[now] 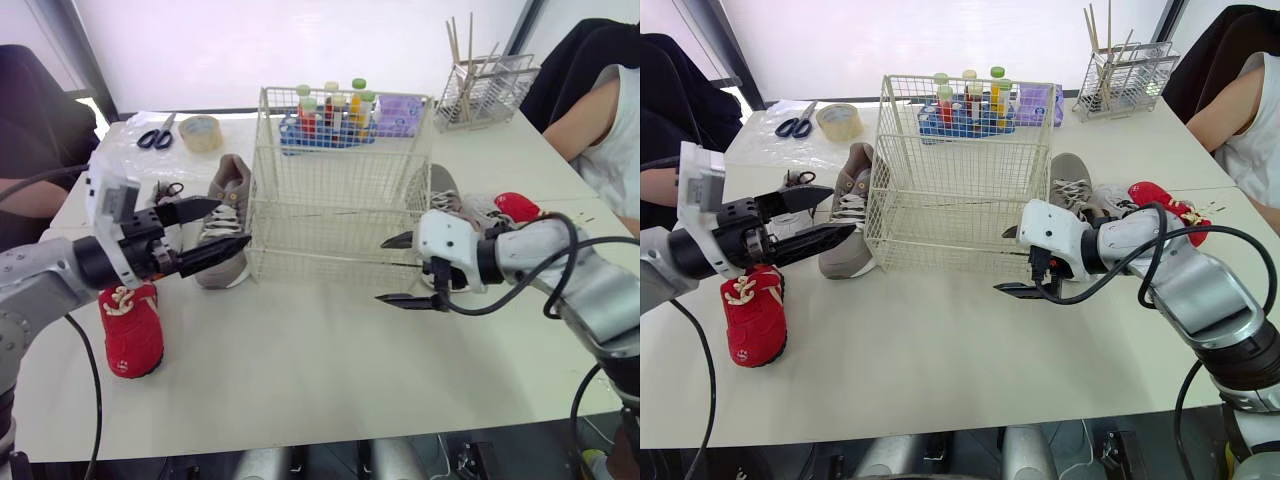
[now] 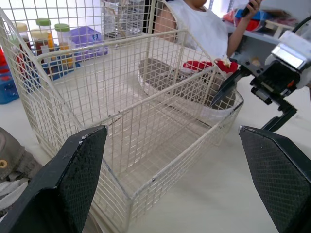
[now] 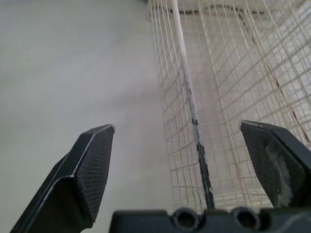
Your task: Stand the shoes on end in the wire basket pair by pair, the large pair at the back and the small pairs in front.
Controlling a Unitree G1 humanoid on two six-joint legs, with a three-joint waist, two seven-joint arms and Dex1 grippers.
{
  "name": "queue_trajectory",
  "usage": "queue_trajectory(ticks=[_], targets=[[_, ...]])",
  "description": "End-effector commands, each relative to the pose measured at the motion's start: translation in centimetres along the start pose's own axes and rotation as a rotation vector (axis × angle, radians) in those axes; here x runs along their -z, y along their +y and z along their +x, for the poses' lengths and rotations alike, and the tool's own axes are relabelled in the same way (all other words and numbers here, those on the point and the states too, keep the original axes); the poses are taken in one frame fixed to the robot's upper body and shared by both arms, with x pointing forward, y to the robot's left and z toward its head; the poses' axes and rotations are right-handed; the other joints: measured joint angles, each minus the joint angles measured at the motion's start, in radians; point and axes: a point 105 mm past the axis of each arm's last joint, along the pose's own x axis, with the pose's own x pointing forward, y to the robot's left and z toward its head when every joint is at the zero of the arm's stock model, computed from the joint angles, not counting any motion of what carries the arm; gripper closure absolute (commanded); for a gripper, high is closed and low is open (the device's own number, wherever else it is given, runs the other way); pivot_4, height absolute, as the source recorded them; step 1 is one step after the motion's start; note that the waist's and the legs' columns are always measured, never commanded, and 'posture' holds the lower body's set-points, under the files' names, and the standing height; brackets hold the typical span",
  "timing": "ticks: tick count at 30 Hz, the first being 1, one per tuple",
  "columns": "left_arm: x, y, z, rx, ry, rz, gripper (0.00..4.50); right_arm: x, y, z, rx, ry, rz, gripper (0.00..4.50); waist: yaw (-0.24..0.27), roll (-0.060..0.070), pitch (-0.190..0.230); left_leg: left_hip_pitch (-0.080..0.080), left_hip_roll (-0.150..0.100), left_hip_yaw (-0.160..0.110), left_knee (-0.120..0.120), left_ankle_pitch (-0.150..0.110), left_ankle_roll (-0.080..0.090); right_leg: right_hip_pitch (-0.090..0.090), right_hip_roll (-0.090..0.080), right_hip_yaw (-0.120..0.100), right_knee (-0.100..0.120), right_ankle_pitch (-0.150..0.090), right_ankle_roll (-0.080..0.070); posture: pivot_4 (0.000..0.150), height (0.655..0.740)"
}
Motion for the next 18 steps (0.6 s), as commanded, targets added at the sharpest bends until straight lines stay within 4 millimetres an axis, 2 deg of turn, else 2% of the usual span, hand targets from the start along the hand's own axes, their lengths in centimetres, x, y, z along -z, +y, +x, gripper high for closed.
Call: queue_trajectory(ticks=[1, 2, 3, 4, 10, 11, 12, 18], targets=[[-0.6, -0.5, 0.1, 0.016, -0.016, 0.040, 0.00, -0.4, -0.6, 0.0, 0.044, 0.030, -0.086, 0.03, 0.000, 0.000, 0.000, 0.000, 0.000, 0.000, 0.000, 0.000, 0.000, 0.000, 0.000, 0.000, 0.000, 0.000, 0.000, 0.150, 0.7400], [-0.6, -0.4, 0.1, 0.016, -0.017, 0.041, 0.00, -0.4, -0.6, 0.0, 0.042, 0.033, -0.095, 0.03, 0.000, 0.000, 0.000, 0.000, 0.000, 0.000, 0.000, 0.000, 0.000, 0.000, 0.000, 0.000, 0.000, 0.000, 0.000, 0.150, 0.7400], [-0.7, -0.4, 0.1, 0.016, -0.019, 0.042, 0.00, -0.4, -0.7, 0.1, 0.041, 0.039, -0.109, 0.53, 0.000, 0.000, 0.000, 0.000, 0.000, 0.000, 0.000, 0.000, 0.000, 0.000, 0.000, 0.000, 0.000, 0.000, 0.000, 0.150, 0.7400], [-0.7, -0.4, 0.2, 0.016, -0.020, 0.042, 0.00, -0.3, -0.7, 0.1, 0.040, 0.043, -0.119, 0.76, 0.000, 0.000, 0.000, 0.000, 0.000, 0.000, 0.000, 0.000, 0.000, 0.000, 0.000, 0.000, 0.000, 0.000, 0.000, 0.150, 0.7400], [-0.7, -0.5, 0.2, 0.011, -0.021, 0.051, 0.00, -0.5, -1.1, 0.9, 0.018, 0.065, -0.234, 3.89, -0.001, 0.000, 0.000, 0.000, 0.000, 0.000, 0.000, 0.001, 0.000, 0.000, 0.001, 0.000, 0.000, 0.000, 0.000, 0.150, 0.7400], [-0.7, -0.5, 0.2, 0.009, -0.022, 0.053, 0.00, -0.5, -1.1, 1.0, 0.015, 0.067, -0.249, 4.25, -0.001, 0.000, 0.000, 0.000, 0.000, 0.000, 0.000, 0.001, 0.000, 0.000, 0.001, 0.000, 0.000, 0.000, 0.000, 0.150, 0.7400], [-0.7, -0.5, 0.2, 0.007, -0.022, 0.054, 0.00, -0.5, -1.1, 1.0, 0.010, 0.067, -0.263, 4.44, -0.001, 0.000, 0.000, 0.000, 0.000, 0.000, 0.000, 0.001, 0.000, 0.000, 0.001, 0.000, 0.000, 0.000, 0.000, 0.150, 0.7400], [-0.7, -0.5, 0.1, 0.001, -0.024, 0.056, 0.00, -0.4, -1.9, 0.7, -0.019, 0.070, -0.378, 4.44, -0.002, 0.000, 0.000, 0.000, 0.000, 0.000, 0.001, 0.002, 0.000, 0.000, 0.001, 0.000, 0.001, 0.000, 0.001, 0.150, 0.7400]])
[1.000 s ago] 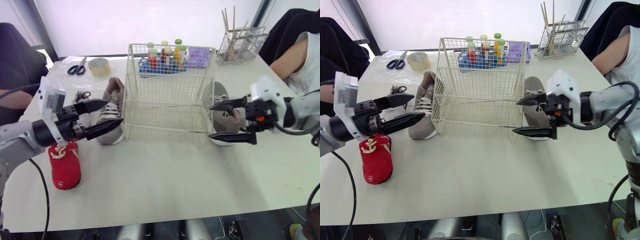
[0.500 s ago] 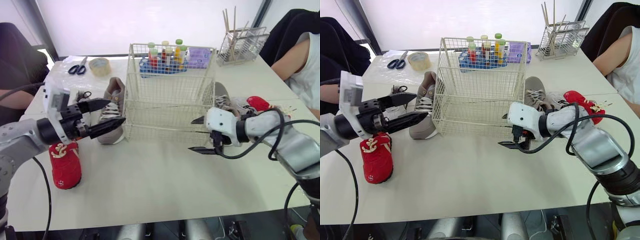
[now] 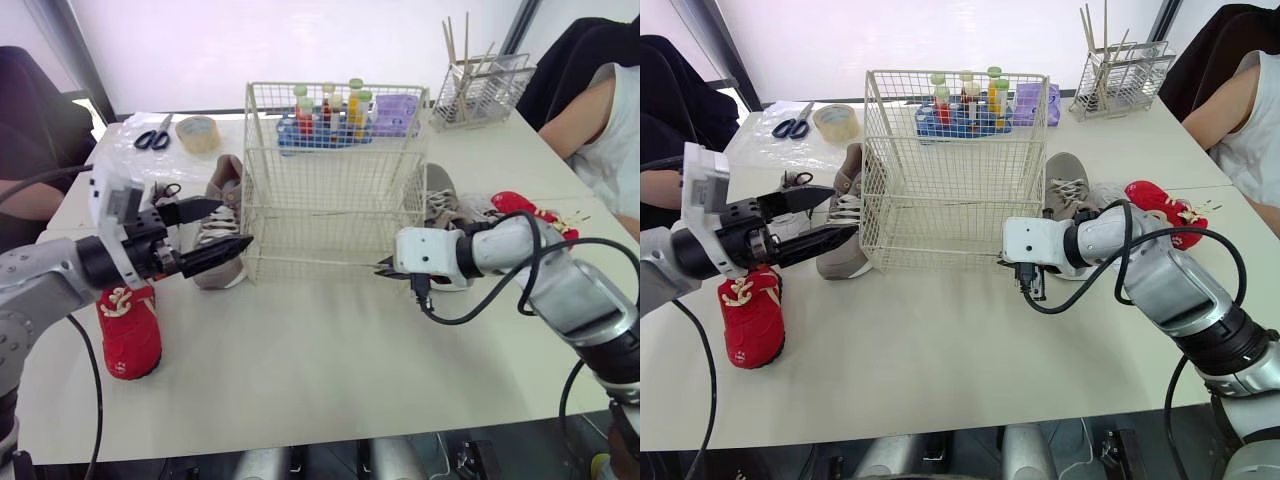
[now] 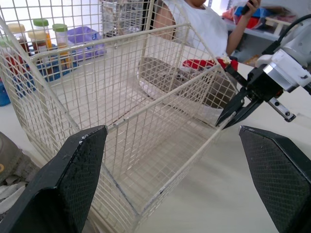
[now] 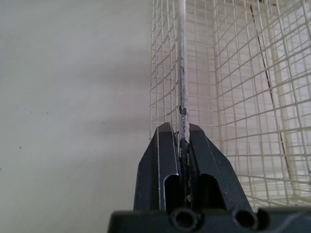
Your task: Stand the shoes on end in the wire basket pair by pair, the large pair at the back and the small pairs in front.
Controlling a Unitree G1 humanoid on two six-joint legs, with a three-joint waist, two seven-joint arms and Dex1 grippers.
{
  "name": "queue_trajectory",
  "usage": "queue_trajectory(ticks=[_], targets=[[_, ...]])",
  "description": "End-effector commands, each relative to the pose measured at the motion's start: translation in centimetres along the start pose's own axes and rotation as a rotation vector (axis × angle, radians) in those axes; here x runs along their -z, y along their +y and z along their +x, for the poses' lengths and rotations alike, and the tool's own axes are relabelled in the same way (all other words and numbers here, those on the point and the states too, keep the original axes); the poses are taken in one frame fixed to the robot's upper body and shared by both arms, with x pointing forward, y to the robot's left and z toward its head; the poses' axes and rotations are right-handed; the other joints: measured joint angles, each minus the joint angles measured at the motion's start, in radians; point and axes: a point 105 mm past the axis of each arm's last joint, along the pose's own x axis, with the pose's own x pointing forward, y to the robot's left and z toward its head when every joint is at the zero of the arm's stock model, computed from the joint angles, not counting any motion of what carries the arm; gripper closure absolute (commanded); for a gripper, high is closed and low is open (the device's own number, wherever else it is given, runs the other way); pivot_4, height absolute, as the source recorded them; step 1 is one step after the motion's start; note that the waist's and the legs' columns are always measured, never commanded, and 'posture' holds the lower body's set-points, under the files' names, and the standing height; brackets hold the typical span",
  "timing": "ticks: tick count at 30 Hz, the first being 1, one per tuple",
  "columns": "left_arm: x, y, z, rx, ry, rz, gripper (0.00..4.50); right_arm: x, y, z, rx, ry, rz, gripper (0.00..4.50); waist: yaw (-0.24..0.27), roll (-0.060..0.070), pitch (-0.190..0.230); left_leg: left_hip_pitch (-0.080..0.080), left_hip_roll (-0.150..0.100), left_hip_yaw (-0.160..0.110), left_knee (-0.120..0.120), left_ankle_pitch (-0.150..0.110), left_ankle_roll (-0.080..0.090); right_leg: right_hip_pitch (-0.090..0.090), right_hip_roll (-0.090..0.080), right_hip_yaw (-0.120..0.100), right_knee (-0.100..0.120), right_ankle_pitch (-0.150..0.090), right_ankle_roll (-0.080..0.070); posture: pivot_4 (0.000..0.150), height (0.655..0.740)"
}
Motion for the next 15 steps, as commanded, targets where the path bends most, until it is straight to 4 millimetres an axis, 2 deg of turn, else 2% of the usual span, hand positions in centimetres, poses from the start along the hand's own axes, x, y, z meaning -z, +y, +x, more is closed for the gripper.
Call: queue_trajectory(ticks=[1, 15], targets=[[-0.8, -0.3, -0.1, -0.001, -0.028, 0.040, 0.00, -0.4, -1.3, -0.9, 0.021, 0.001, -0.115, 4.44, 0.000, 0.000, 0.000, 0.000, 0.000, 0.000, 0.000, 0.000, -0.001, 0.000, 0.000, 0.000, 0.000, 0.000, 0.000, 0.150, 0.7400], [-1.1, 0.0, -0.1, -0.009, -0.034, 0.057, 0.00, 1.7, -2.6, -2.7, -0.122, 0.043, -0.215, 4.44, 0.001, 0.000, 0.000, 0.000, 0.000, 0.000, 0.000, 0.003, -0.005, 0.000, 0.000, 0.000, 0.000, 0.002, 0.004, 0.150, 0.7400]])
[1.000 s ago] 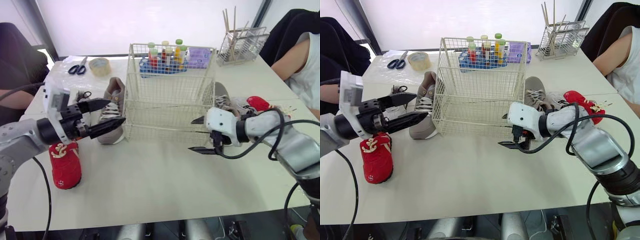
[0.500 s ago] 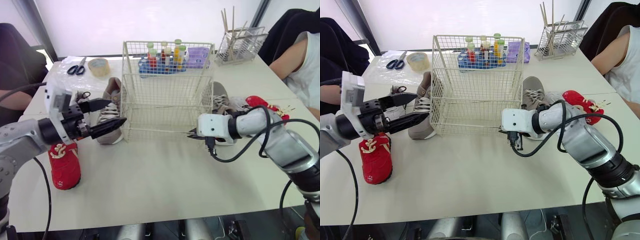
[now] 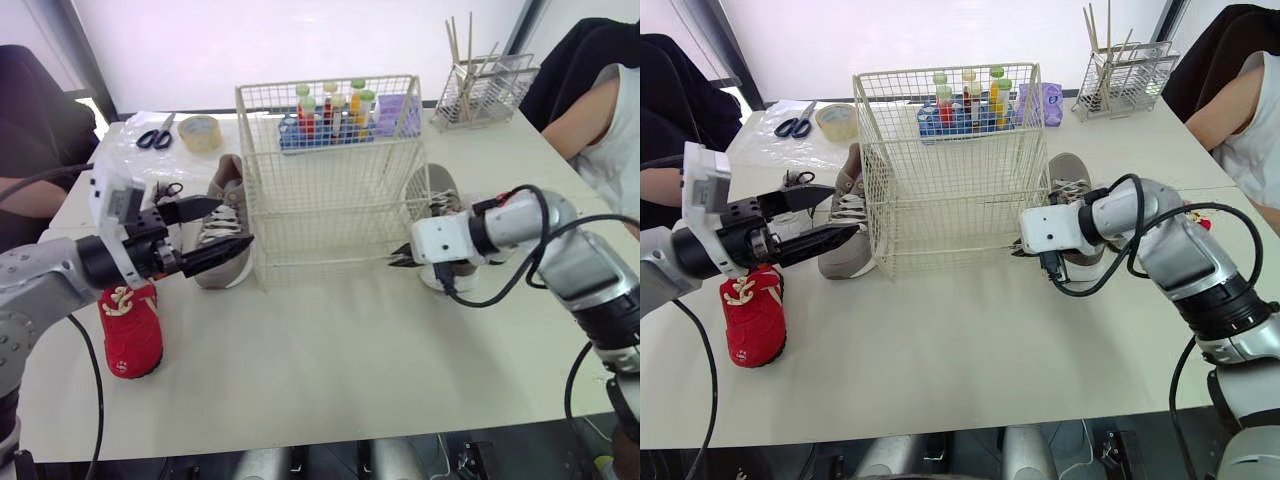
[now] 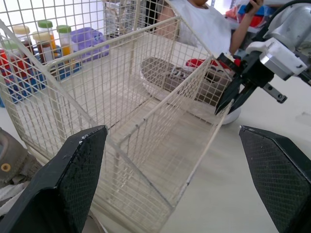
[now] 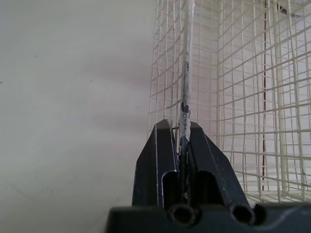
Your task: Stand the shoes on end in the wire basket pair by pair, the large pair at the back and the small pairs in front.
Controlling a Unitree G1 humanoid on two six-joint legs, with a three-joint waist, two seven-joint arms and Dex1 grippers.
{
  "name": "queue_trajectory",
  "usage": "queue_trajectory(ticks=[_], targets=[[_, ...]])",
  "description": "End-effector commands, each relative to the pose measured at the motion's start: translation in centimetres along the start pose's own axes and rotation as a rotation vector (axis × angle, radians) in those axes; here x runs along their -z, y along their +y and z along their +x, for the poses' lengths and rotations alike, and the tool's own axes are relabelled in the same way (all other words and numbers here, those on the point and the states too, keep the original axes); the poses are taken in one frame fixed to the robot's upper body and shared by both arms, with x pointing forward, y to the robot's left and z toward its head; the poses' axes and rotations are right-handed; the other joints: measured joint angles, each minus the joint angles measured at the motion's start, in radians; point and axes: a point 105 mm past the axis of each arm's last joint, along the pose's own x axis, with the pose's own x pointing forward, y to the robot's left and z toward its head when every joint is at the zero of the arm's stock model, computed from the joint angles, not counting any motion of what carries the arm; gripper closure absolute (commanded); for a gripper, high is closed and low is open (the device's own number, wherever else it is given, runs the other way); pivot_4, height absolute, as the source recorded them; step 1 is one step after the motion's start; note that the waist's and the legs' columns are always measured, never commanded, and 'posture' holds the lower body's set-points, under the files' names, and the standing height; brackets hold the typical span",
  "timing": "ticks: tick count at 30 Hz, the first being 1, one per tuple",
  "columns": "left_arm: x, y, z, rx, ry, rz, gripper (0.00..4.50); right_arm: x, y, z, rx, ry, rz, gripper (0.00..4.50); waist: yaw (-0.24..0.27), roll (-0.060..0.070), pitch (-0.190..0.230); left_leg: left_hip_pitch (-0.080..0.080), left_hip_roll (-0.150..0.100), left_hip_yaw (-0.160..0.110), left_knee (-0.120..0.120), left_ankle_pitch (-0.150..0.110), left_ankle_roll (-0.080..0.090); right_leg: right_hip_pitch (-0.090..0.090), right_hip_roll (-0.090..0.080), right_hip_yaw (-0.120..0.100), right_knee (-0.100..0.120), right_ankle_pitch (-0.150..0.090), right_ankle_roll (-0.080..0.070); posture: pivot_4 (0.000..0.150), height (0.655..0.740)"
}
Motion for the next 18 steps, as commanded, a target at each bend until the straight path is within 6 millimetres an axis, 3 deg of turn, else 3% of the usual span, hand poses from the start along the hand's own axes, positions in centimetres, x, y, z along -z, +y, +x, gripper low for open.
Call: queue_trajectory(ticks=[1, 18], targets=[[-1.1, -0.1, -0.1, 0.002, -0.036, 0.046, 0.00, -0.1, -0.5, -1.5, -0.014, 0.033, -0.062, 4.44, 0.000, 0.000, 0.000, 0.000, 0.000, 0.000, 0.000, 0.000, 0.000, 0.000, 0.000, 0.000, 0.000, 0.000, 0.000, 0.150, 0.7400], [-1.1, -0.2, -0.1, -0.010, -0.042, 0.054, 0.00, -0.9, 0.5, -0.3, -0.021, -0.007, 0.111, 4.44, -0.002, 0.000, 0.000, 0.000, 0.000, 0.000, 0.000, -0.001, -0.001, -0.001, 0.000, 0.000, 0.001, 0.000, 0.000, 0.150, 0.7400]])
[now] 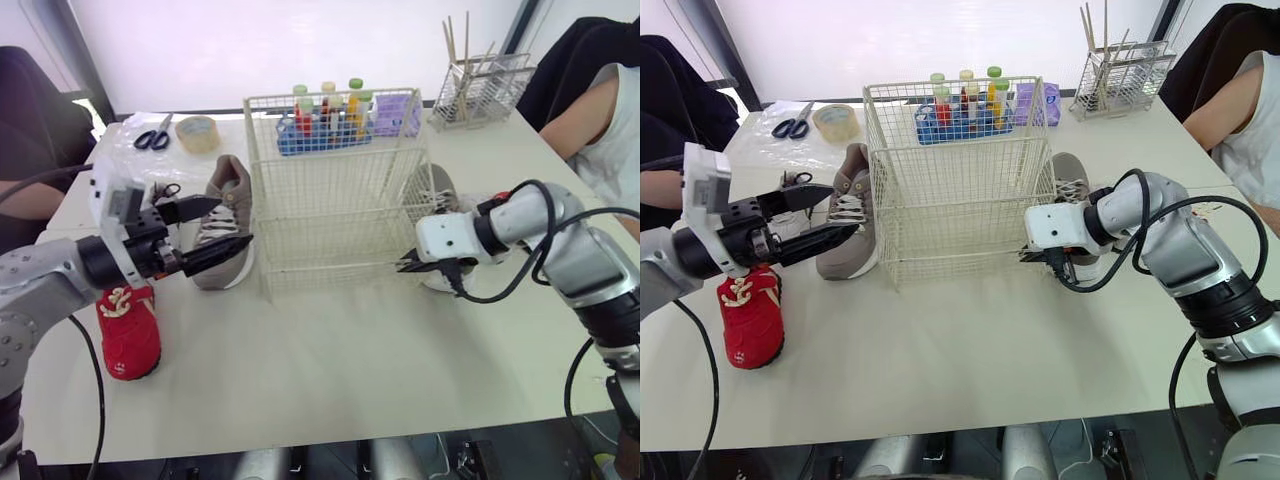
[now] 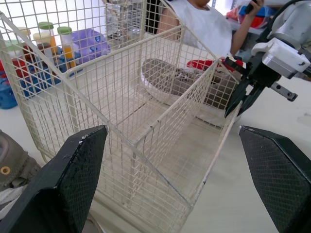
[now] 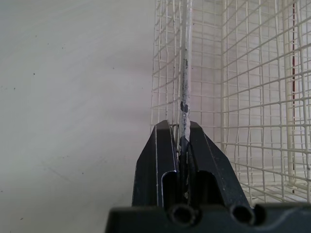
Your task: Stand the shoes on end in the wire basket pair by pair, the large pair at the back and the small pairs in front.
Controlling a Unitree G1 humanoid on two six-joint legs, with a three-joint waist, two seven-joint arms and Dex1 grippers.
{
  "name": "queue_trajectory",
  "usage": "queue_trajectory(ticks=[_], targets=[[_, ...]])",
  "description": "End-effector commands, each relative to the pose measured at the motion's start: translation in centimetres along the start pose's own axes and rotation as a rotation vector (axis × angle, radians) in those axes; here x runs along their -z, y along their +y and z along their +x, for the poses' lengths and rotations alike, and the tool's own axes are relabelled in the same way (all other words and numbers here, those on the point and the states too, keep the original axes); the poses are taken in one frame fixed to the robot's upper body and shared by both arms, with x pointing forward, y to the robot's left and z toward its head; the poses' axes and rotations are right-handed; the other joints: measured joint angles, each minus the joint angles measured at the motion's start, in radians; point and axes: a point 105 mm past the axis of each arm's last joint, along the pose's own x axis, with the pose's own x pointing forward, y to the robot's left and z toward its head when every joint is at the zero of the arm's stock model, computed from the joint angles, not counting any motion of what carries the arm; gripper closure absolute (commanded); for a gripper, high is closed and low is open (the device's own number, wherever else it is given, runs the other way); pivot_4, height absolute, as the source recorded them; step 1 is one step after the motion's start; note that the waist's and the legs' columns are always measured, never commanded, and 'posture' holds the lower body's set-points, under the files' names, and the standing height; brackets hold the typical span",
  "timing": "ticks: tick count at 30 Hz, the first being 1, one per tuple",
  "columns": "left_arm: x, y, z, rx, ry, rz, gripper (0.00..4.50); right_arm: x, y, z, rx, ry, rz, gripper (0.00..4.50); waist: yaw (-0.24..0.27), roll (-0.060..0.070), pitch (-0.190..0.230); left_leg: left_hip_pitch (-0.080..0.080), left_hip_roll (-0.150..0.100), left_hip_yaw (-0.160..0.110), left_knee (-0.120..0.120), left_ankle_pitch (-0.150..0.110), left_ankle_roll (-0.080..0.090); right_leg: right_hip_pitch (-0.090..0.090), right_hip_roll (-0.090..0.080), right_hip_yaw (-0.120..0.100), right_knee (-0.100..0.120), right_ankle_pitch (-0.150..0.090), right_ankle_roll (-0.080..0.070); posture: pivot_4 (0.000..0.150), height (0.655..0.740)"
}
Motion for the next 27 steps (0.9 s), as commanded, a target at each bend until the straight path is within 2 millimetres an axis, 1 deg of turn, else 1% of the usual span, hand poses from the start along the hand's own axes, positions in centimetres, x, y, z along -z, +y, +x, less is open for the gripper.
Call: queue_trajectory(ticks=[1, 2, 5, 8, 9, 10, 11, 12, 13, 14, 17, 19, 20, 23, 26, 27], targets=[[-1.2, -0.2, -0.1, -0.002, -0.036, 0.051, 0.00, -1.2, -0.1, -0.1, 0.022, -0.044, 0.006, 4.44, 0.000, 0.000, 0.000, 0.000, 0.000, 0.000, 0.000, 0.000, 0.000, 0.000, 0.000, 0.000, 0.000, 0.000, 0.000, 0.150, 0.7400], [-1.2, -0.2, -0.1, 0.000, -0.037, 0.051, 0.00, -1.3, 0.0, -0.1, 0.019, -0.047, 0.010, 4.44, 0.000, 0.000, 0.000, 0.000, 0.000, 0.000, 0.000, 0.000, 0.000, 0.000, 0.000, 0.000, 0.000, 0.000, 0.000, 0.150, 0.7400], [-1.2, -0.1, 0.1, 0.005, -0.039, 0.051, 0.00, -1.4, 0.0, -0.2, 0.031, -0.055, 0.022, 3.42, 0.000, 0.000, 0.000, 0.000, 0.000, 0.000, 0.000, 0.000, 0.000, 0.000, 0.000, 0.000, 0.000, 0.000, 0.000, 0.150, 0.7400], [-1.2, -0.1, 0.4, 0.015, -0.044, 0.049, 0.00, -1.7, -0.4, -0.7, 0.061, -0.069, 0.030, 1.91, 0.001, 0.000, 0.000, 0.000, 0.000, 0.000, 0.000, 0.000, 0.000, 0.000, 0.000, 0.000, 0.000, 0.000, 0.000, 0.150, 0.7400], [-1.2, -0.1, 0.5, 0.019, -0.045, 0.048, 0.00, -2.1, -0.7, -1.1, 0.080, -0.088, 0.031, 1.42, 0.002, 0.000, 0.000, 0.000, 0.000, 0.000, 0.000, 0.000, 0.000, 0.000, 0.000, 0.000, 0.000, 0.000, 0.000, 0.150, 0.7400], [-1.2, -0.1, 0.6, 0.023, -0.045, 0.047, 0.00, -2.6, -1.1, -1.6, 0.100, -0.117, 0.037, 0.80, 0.003, 0.000, 0.000, 0.000, 0.000, 0.000, 0.000, 0.000, 0.000, 0.000, 0.000, 0.000, 0.000, 0.000, 0.000, 0.150, 0.7400], [-1.2, -0.1, 0.6, 0.027, -0.047, 0.046, 0.00, -3.0, -1.3, -2.2, 0.119, -0.145, 0.048, 0.35, 0.003, 0.000, 0.000, 0.000, 0.000, 0.000, 0.000, 0.000, 0.000, 0.000, 0.000, 0.000, 0.000, 0.000, 0.000, 0.150, 0.7400], [-1.2, -0.1, 0.8, 0.031, -0.048, 0.044, 0.00, -3.2, -1.6, -2.8, 0.136, -0.169, 0.063, 0.06, 0.003, 0.000, 0.000, 0.000, 0.000, 0.000, 0.001, 0.000, 0.000, 0.000, 0.000, 0.000, 0.000, 0.000, 0.000, 0.150, 0.7400], [-1.2, -0.1, 0.9, 0.034, -0.049, 0.044, 0.00, -3.4, -1.7, -3.2, 0.145, -0.182, 0.073, 0.06, 0.003, 0.000, 0.000, 0.000, 0.000, 0.000, 0.001, 0.000, 0.000, 0.000, 0.000, 0.000, 0.000, 0.000, 0.000, 0.150, 0.7400], [-1.2, -0.1, 1.0, 0.039, -0.051, 0.043, 0.00, -3.8, -2.0, -4.3, 0.172, -0.224, 0.103, 0.06, 0.003, 0.000, 0.000, 0.000, 0.000, 0.000, 0.001, 0.000, 0.000, 0.000, 0.000, 0.000, 0.000, 0.000, 0.000, 0.150, 0.7400], [-1.1, 0.0, 1.3, 0.055, -0.056, 0.040, 0.00, -4.7, -3.3, -8.8, 0.320, -0.362, 0.230, 0.06, 0.004, 0.000, 0.000, 0.000, 0.000, 0.000, 0.000, 0.000, 0.001, 0.000, 0.000, 0.000, 0.000, 0.000, 0.000, 0.150, 0.7400], [-1.1, 0.1, 1.5, 0.066, -0.063, 0.035, 0.00, -4.2, -3.5, -10.9, 0.416, -0.402, 0.342, 0.06, 0.006, 0.000, 0.000, 0.000, 0.000, 0.000, 0.000, -0.003, 0.005, 0.001, 0.000, 0.000, 0.000, 0.000, 0.000, 0.150, 0.7400], [-1.2, 0.1, 1.6, 0.073, -0.067, 0.032, 0.00, -3.7, -3.2, -11.4, 0.457, -0.399, 0.389, 0.06, 0.006, 0.000, 0.000, 0.000, 0.000, 0.000, 0.000, -0.003, 0.004, 0.001, -0.001, 0.000, 0.000, 0.000, 0.000, 0.150, 0.7400], [-1.1, 0.3, 2.0, 0.097, -0.067, 0.027, 0.00, -2.0, -2.5, -12.1, 0.590, -0.366, 0.548, 0.06, 0.004, -0.002, -0.001, 0.000, 0.000, -0.001, 0.000, -0.003, 0.005, 0.001, -0.001, 0.000, 0.000, 0.000, 0.000, 0.150, 0.7400], [-1.0, 0.5, 2.6, 0.128, -0.068, 0.023, 0.00, 0.7, -1.5, -11.6, 0.730, -0.262, 0.729, 0.06, 0.002, -0.002, -0.001, 0.000, 0.000, -0.001, 0.000, -0.003, 0.005, 0.001, -0.001, 0.000, 0.001, -0.001, -0.003, 0.150, 0.7400], [-1.0, 0.6, 2.7, 0.135, -0.068, 0.023, 0.00, 1.3, -1.2, -11.3, 0.760, -0.236, 0.775, 0.06, 0.002, -0.002, -0.002, 0.000, 0.000, -0.001, 0.000, -0.003, 0.005, 0.000, -0.001, 0.000, 0.001, -0.002, -0.003, 0.150, 0.7400]])
